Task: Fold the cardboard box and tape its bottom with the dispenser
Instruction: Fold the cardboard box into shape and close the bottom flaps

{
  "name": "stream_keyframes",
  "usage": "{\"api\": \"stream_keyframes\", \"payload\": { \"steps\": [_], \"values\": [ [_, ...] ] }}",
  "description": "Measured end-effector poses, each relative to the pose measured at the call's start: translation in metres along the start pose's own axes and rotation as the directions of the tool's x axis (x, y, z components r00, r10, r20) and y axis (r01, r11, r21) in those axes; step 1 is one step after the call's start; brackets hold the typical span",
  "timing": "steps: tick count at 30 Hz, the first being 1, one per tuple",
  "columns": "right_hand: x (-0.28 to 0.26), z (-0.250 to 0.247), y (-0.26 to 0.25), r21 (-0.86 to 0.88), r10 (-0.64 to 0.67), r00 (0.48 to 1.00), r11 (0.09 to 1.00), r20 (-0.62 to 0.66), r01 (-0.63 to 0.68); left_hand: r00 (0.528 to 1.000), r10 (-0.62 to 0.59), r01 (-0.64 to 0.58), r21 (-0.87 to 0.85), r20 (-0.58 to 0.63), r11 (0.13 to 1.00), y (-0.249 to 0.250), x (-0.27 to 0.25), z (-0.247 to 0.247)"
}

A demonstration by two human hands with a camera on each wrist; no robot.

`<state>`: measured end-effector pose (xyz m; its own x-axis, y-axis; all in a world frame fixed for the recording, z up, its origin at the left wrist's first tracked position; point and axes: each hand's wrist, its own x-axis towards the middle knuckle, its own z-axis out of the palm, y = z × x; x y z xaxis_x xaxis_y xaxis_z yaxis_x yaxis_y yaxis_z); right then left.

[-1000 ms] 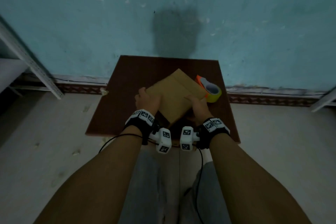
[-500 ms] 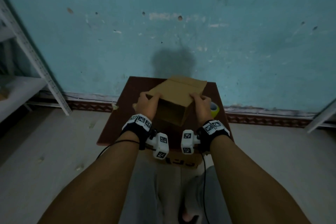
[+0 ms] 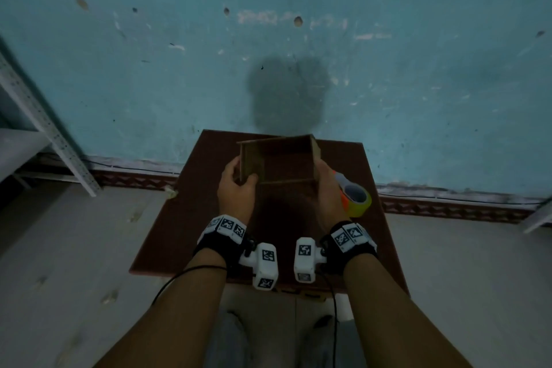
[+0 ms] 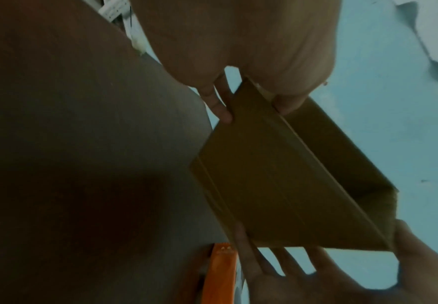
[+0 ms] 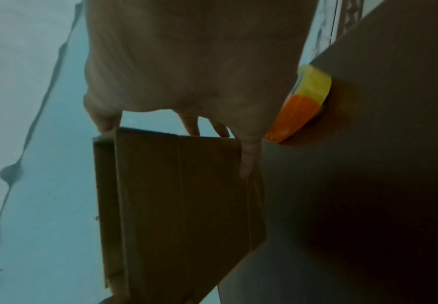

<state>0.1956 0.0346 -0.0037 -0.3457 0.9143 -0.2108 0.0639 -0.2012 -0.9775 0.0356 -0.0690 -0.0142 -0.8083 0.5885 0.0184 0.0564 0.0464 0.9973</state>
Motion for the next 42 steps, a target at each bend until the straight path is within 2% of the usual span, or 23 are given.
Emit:
{"api": "stream_keyframes", "payload": {
  "steps": [3, 6, 11, 13, 17, 25, 30, 35, 38, 42],
  "values": [
    [0.013, 0.009, 0.013, 0.054, 0.038, 0.999, 0.998, 0.024, -0.039, 1.0, -0.018, 0.017, -0.038, -0.019, 0.999, -0.018, 0.019, 0.006],
    [0.024, 0.019, 0.022, 0.111, 0.036, 0.997, 0.993, 0.07, -0.044, 0.998, 0.012, -0.016, -0.064, -0.054, 0.998, -0.03, 0.036, 0.009],
    [0.039, 0.033, 0.045, 0.182, 0.02, 1.0, 0.983, -0.002, -0.019, 0.994, 0.069, -0.075, -0.065, -0.082, 0.995, -0.055, 0.049, 0.013],
    [0.044, 0.036, 0.056, 0.188, -0.022, 0.999, 0.982, -0.037, 0.029, 0.993, 0.088, -0.092, -0.048, -0.078, 0.995, -0.066, 0.054, 0.014],
    [0.054, 0.04, 0.063, 0.096, -0.098, 0.993, 0.99, -0.065, 0.104, 0.996, 0.068, -0.071, -0.067, -0.054, 0.995, -0.084, 0.062, 0.015],
    [0.074, 0.049, 0.058, 0.028, -0.147, 0.981, 0.988, -0.126, 0.152, 0.997, 0.07, -0.072, -0.131, -0.017, 0.989, -0.089, 0.078, 0.017],
    [0.073, 0.049, 0.058, 0.004, -0.178, 0.978, 0.984, -0.105, 0.179, 0.998, 0.037, -0.044, -0.133, -0.054, 0.99, -0.089, 0.084, 0.01],
    [0.069, 0.046, 0.055, 0.05, -0.088, 0.992, 0.994, -0.087, 0.093, 0.996, -0.011, -0.006, -0.184, -0.094, 0.983, -0.079, 0.078, 0.013],
    [0.065, 0.043, 0.054, 0.058, -0.081, 0.994, 0.995, -0.073, 0.085, 0.991, -0.023, 0.003, -0.158, -0.13, 0.987, -0.077, 0.075, 0.017],
    [0.062, 0.038, 0.055, 0.067, -0.098, 0.992, 0.992, -0.076, 0.103, 0.993, -0.041, 0.028, -0.117, -0.108, 0.993, -0.074, 0.077, 0.021]
  ]
}}
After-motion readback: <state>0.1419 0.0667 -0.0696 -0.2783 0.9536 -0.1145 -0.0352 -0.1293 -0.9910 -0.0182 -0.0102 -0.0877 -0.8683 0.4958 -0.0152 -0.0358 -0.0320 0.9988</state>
